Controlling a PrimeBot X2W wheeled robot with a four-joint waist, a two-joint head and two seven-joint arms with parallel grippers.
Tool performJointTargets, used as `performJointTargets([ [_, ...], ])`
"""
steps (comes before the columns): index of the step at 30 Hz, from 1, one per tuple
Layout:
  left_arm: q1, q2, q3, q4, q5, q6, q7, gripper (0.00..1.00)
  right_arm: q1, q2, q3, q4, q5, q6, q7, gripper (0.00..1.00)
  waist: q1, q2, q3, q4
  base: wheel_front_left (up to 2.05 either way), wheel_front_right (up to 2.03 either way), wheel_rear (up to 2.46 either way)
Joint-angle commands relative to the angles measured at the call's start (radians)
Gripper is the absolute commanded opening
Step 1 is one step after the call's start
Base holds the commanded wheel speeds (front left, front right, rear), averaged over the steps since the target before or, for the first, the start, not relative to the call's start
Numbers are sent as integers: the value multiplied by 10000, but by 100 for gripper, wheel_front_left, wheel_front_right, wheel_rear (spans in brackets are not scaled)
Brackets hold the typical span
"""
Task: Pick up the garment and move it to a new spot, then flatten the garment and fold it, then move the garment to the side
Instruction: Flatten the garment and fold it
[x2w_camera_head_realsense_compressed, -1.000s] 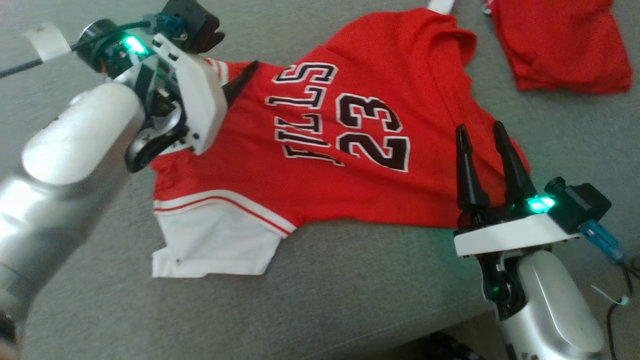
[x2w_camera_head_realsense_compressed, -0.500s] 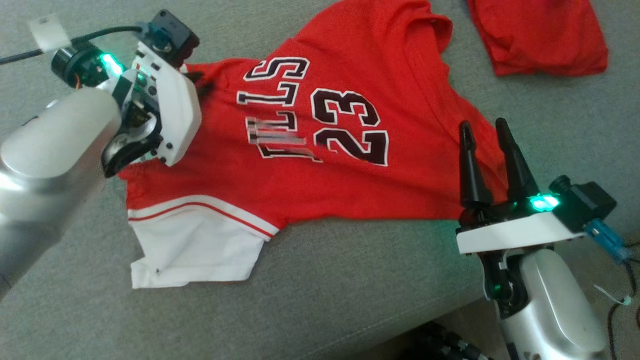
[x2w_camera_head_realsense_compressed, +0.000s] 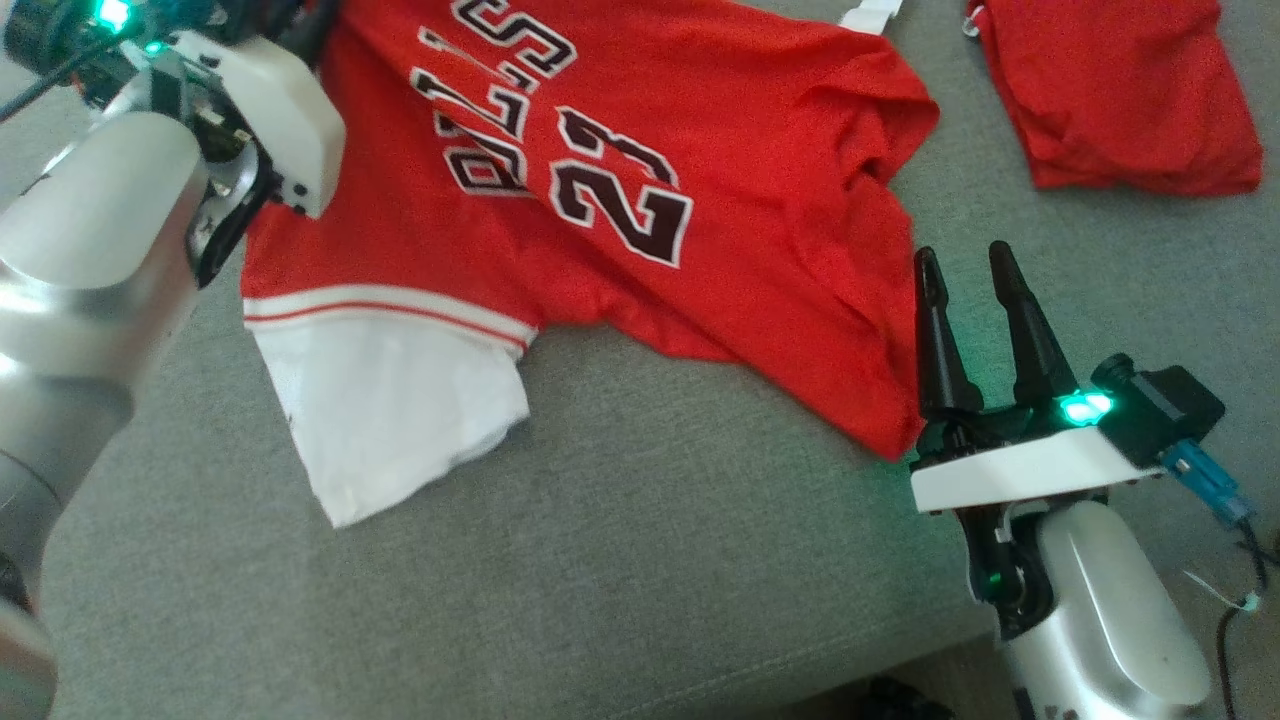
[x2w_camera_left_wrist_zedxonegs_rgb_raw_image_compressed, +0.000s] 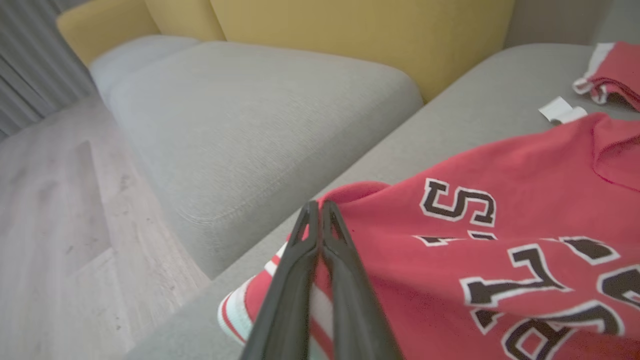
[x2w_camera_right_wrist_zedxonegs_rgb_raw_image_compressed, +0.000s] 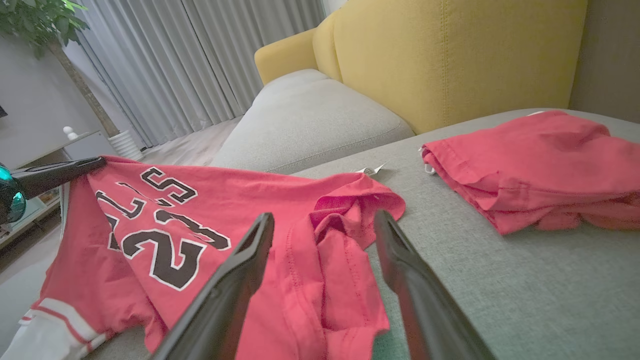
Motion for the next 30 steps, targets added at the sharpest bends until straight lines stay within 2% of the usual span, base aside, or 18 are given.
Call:
performJointTargets([
  [1,-807,210,512,108,144,200,-375,0,-65,-58,177,-256,-80,65,-108,100,1,0,-74,82,0,0,0],
  [5,-959,-103,677,717,319,492,-1509,0,-65,-58,183,-223,-121,65,-108,100,1,0,-123,179,0,0,0],
  [6,-931,-196,665,863,329,464,-1641,77,-62,-58,186,-213,-128,65,-108,100,1,0,-136,198,0,0,0],
  [7,-888,-284,648,1034,317,439,-1684,100,-59,-58,186,-200,-133,65,-108,100,1,0,-152,215,0,0,0],
  [9,-825,-451,591,1294,324,339,-1788,100,-55,-58,168,-171,-144,65,-108,100,1,0,-182,257,0,0,0],
  [15,-617,-805,935,1806,135,469,-2395,100,-24,-58,48,-172,-195,65,-108,100,1,0,-366,496,0,0,0],
  [19,-351,-923,1517,1567,-8,736,-2575,100,50,-58,-105,-171,-312,65,-108,100,1,0,-619,814,0,0,0],
  [24,651,-671,2914,-446,586,1548,-2589,100,148,-58,-396,-153,-537,65,-108,100,1,0,-959,1395,0,0,0],
  [30,3433,-339,4545,-3364,1578,2469,-2592,100,311,-58,-668,-91,-828,65,-108,100,1,0,-1400,2122,0,0,0],
])
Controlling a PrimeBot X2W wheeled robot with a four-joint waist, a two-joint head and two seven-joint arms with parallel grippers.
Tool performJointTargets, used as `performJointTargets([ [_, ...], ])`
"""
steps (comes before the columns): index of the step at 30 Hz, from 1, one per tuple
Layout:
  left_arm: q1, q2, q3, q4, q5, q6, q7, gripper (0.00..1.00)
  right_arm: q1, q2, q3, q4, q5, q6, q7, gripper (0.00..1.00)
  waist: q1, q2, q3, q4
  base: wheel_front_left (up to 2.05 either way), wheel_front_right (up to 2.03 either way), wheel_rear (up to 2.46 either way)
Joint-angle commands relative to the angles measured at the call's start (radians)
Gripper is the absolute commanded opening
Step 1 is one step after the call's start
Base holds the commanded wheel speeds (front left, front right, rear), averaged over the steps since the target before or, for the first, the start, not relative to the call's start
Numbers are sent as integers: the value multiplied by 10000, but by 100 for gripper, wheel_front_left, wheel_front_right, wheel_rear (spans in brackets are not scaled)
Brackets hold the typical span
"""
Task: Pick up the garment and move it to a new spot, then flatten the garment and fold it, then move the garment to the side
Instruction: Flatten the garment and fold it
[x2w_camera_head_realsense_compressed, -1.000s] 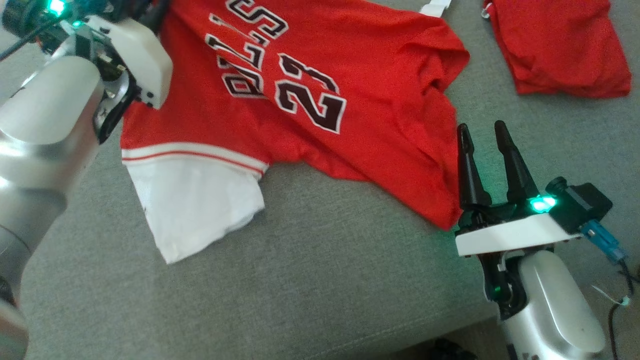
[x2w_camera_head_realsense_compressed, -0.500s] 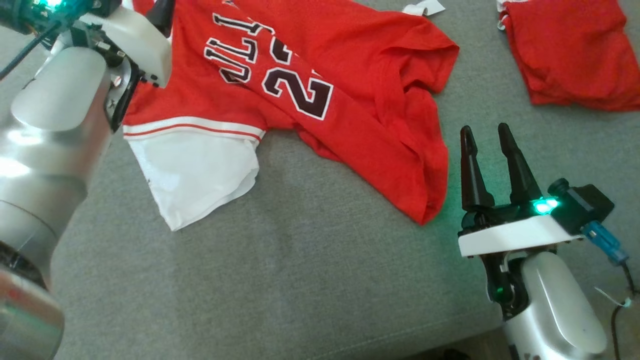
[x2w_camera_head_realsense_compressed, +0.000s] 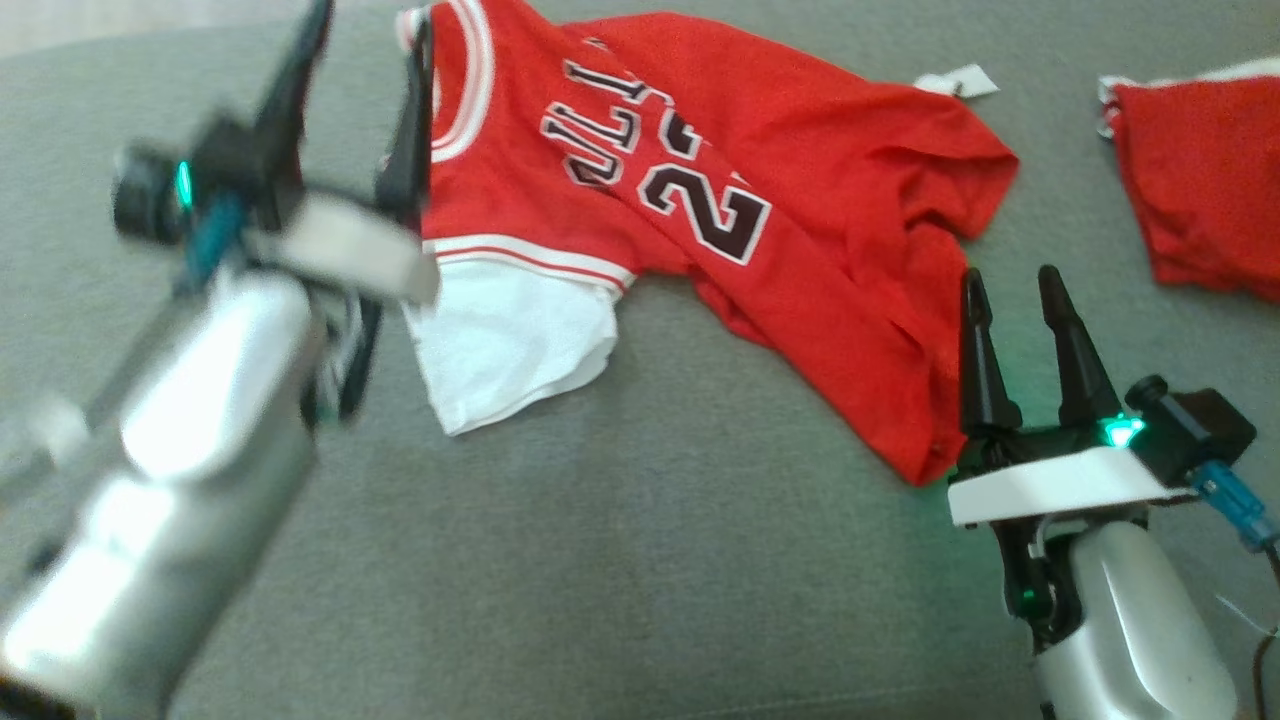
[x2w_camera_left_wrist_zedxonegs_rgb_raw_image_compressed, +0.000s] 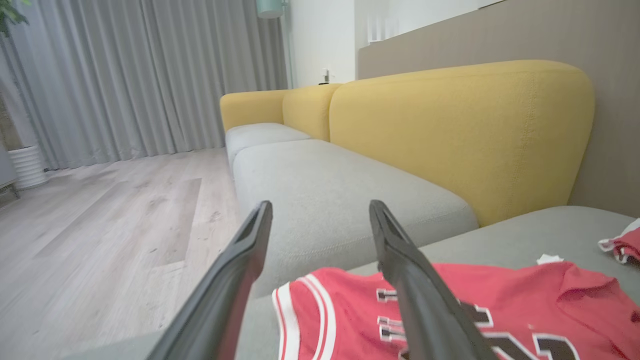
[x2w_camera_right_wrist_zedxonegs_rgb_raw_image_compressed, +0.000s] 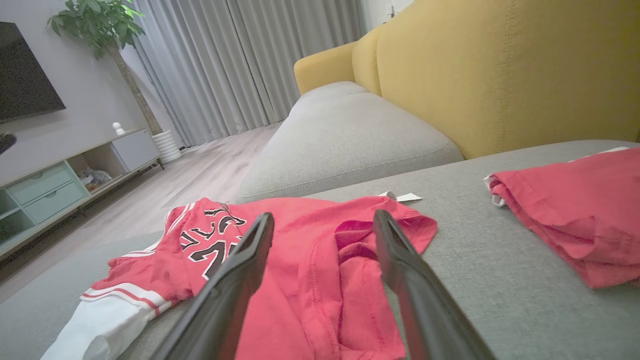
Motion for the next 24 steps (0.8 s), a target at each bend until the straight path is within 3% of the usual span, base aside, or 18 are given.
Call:
performJointTargets([
  [1,289,426,664,-707,252,195,-43,100,34,-54,168,-251,-86,65,-107,100,1,0,-309,372,0,0,0],
  [5,2484,453,1563,-2359,828,727,-44,100,187,-54,131,-174,-171,65,-103,100,1,0,-551,683,0,0,0],
  [11,4751,308,2234,-3764,1599,1044,-44,100,352,-54,66,-145,-246,65,-24,100,1,0,-620,961,0,0,0],
  [16,5668,-154,2693,-4318,2059,889,-45,100,348,-54,-170,-191,-382,65,89,100,1,0,-494,1239,0,0,0],
  [24,5588,-878,3008,-4202,2634,353,-45,100,-948,-54,-828,149,-931,65,938,100,1,0,36,1538,0,0,0],
])
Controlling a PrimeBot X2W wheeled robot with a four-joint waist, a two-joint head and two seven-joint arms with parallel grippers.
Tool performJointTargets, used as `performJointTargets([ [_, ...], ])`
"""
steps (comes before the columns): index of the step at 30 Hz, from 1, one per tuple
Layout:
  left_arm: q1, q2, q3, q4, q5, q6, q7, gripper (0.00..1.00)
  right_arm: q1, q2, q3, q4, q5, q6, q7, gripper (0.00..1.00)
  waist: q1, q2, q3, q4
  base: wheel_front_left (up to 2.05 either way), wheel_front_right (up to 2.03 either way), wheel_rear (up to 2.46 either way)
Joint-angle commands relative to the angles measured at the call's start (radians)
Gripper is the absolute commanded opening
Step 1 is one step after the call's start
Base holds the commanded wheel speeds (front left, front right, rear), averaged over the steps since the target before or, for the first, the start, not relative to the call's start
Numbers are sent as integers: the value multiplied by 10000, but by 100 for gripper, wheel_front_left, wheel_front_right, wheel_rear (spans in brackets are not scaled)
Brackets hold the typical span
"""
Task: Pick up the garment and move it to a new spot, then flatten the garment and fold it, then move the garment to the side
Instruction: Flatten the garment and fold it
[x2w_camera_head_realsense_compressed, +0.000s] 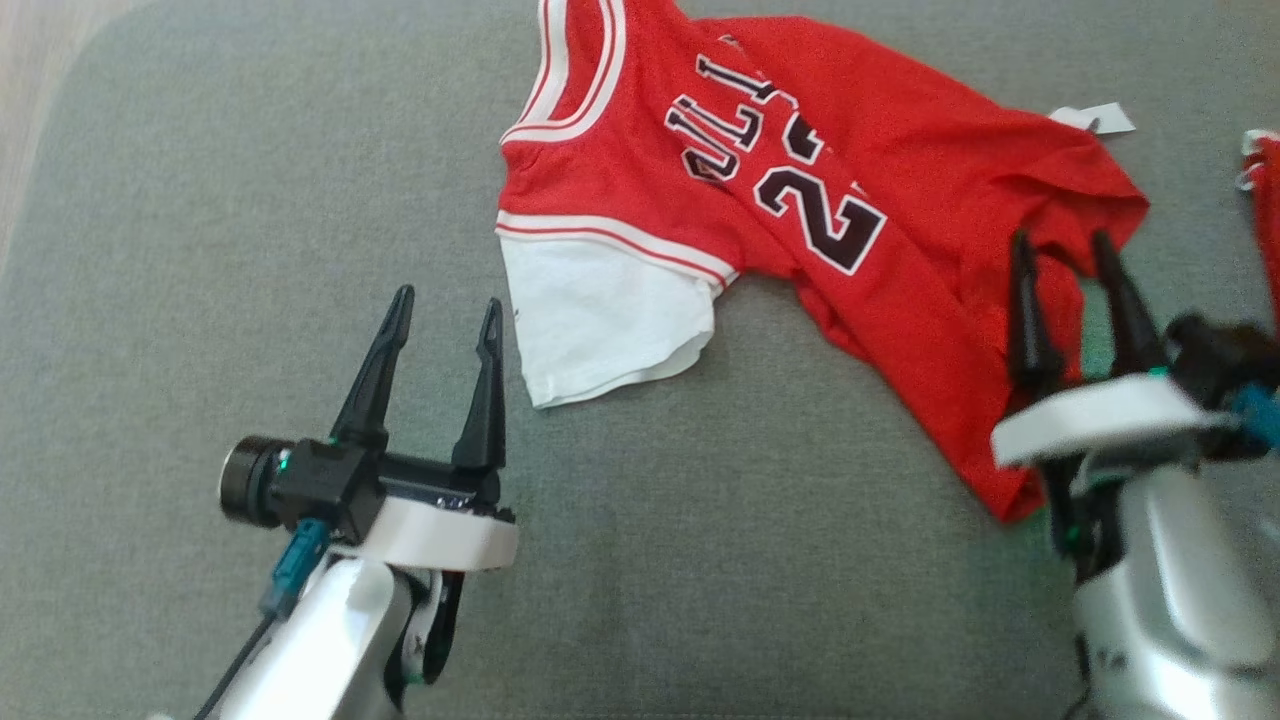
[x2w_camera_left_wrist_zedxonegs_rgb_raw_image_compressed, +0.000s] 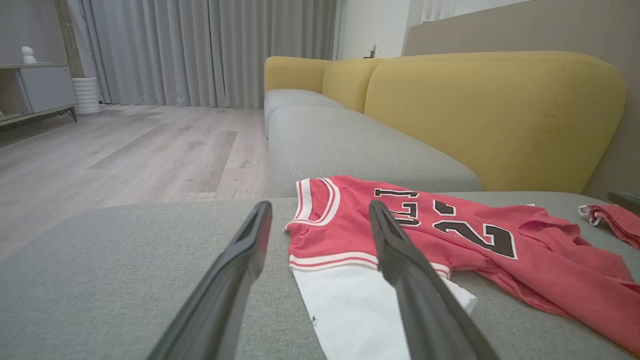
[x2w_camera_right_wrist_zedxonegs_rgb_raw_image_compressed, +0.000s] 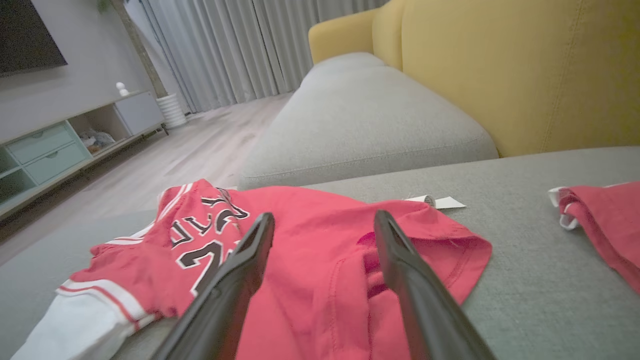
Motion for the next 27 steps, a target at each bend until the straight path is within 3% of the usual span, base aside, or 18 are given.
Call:
performJointTargets([
  [1,-479,36,487,-225,129,-69,-47,100,-676,-56,-39,-6,-94,65,247,100,-1,0,185,134,0,0,0],
  [5,-544,-359,649,-44,348,-356,-47,100,-2065,-56,-1121,1800,-59,65,1298,100,-1,0,447,428,0,0,0],
  [11,-585,-730,903,130,574,-673,-47,100,-3682,-56,-2891,3958,-816,65,1812,100,-1,0,729,839,0,0,0],
  [24,-516,-1261,1484,428,1054,-1188,-47,100,-5803,-56,-4780,6605,-1152,65,795,100,-1,0,972,1002,0,0,0],
  [26,-509,-1328,1544,467,1123,-1243,-47,100,-5960,-56,-5051,6817,-1279,65,548,0,-1,0,964,969,0,0,0],
  [27,-504,-1361,1572,486,1149,-1278,-47,100,-6027,-56,-5185,6918,-1363,65,451,0,-1,0,956,954,0,0,0],
])
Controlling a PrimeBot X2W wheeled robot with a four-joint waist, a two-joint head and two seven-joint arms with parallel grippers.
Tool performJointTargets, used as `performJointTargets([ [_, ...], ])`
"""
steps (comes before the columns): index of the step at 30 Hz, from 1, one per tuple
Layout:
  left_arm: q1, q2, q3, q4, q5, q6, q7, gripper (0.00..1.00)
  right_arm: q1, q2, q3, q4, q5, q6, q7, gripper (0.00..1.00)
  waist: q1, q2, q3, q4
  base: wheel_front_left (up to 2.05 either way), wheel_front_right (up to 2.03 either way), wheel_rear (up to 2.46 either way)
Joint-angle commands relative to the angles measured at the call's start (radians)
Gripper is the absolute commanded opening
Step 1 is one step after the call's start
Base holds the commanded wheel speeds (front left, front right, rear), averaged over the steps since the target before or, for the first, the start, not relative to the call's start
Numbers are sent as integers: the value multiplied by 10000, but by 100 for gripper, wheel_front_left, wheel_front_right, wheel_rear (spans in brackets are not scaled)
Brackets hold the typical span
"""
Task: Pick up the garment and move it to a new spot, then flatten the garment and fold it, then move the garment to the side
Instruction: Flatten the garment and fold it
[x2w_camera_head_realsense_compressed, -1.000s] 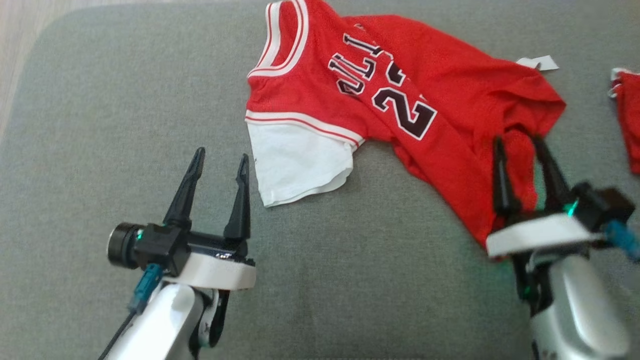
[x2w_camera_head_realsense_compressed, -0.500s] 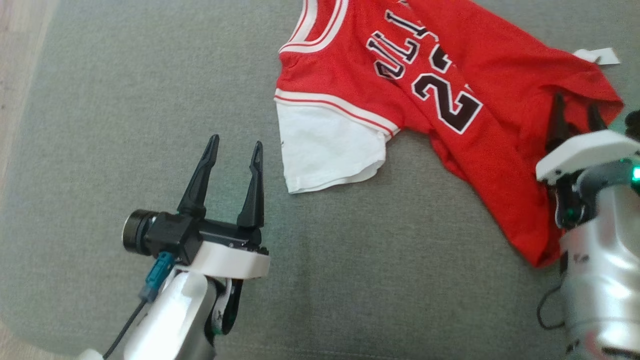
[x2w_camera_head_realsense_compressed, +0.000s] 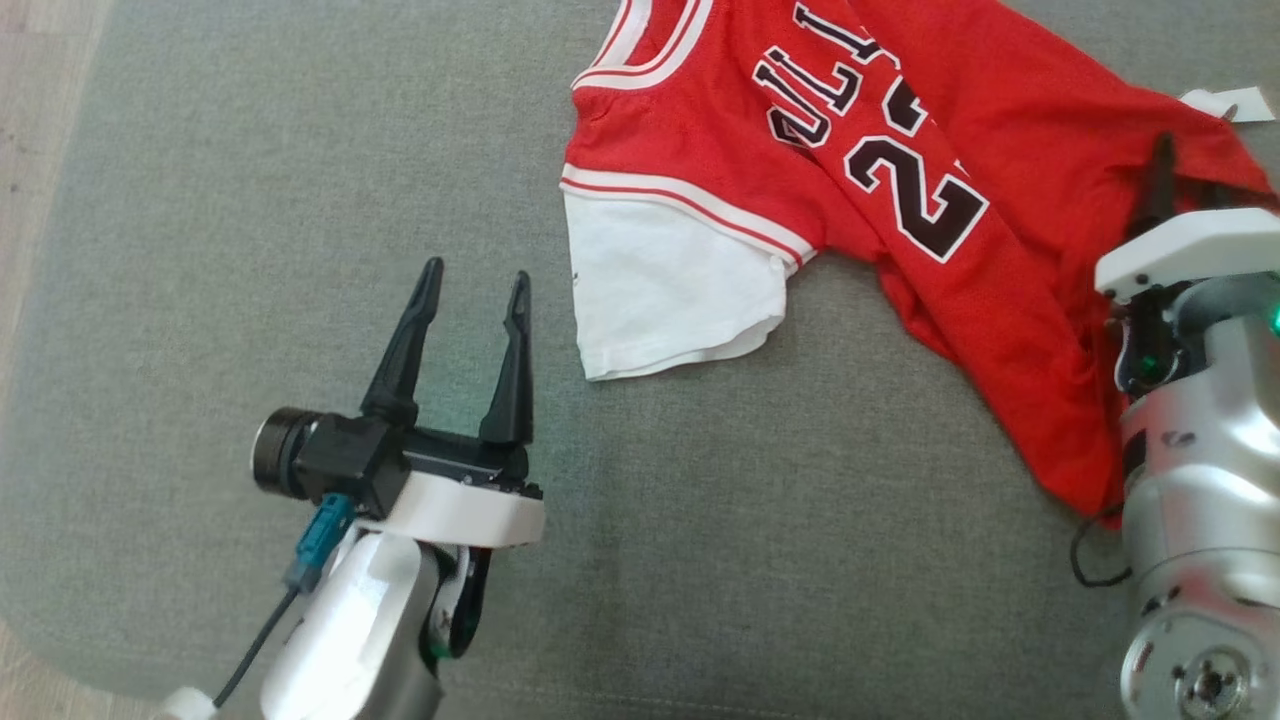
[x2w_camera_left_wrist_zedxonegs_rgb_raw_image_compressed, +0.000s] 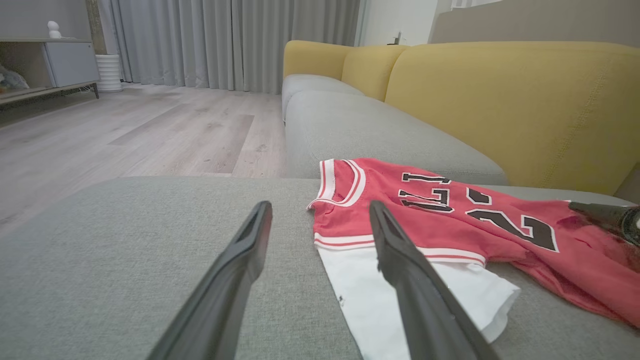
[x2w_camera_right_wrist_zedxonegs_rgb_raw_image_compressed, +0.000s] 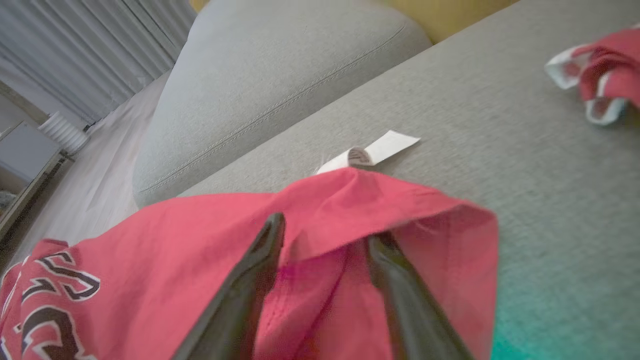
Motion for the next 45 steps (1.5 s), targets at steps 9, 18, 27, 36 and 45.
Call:
performJointTargets([
  [9,-88,-166,692,-116,259,-235,-47,100,-716,-22,-1113,-363,-1261,65,-341,0,0,0,-167,-136,0,0,0],
  [18,-81,-404,953,-108,388,-442,-47,100,-1132,-745,-1306,-1380,-2540,65,858,0,0,0,-194,-118,0,0,0],
  [27,-217,-592,989,-98,520,-673,-47,100,-2144,-1969,-637,-1441,-3160,65,1744,0,0,0,73,145,0,0,0],
  [36,-335,-697,993,-35,578,-817,-47,100,-3248,-2814,-245,-1066,-4217,65,1545,0,0,0,202,448,0,0,0],
  [45,-411,-739,1120,-93,617,-805,-47,100,-3719,-2912,-32,-359,-5023,65,854,100,0,0,264,323,0,0,0],
])
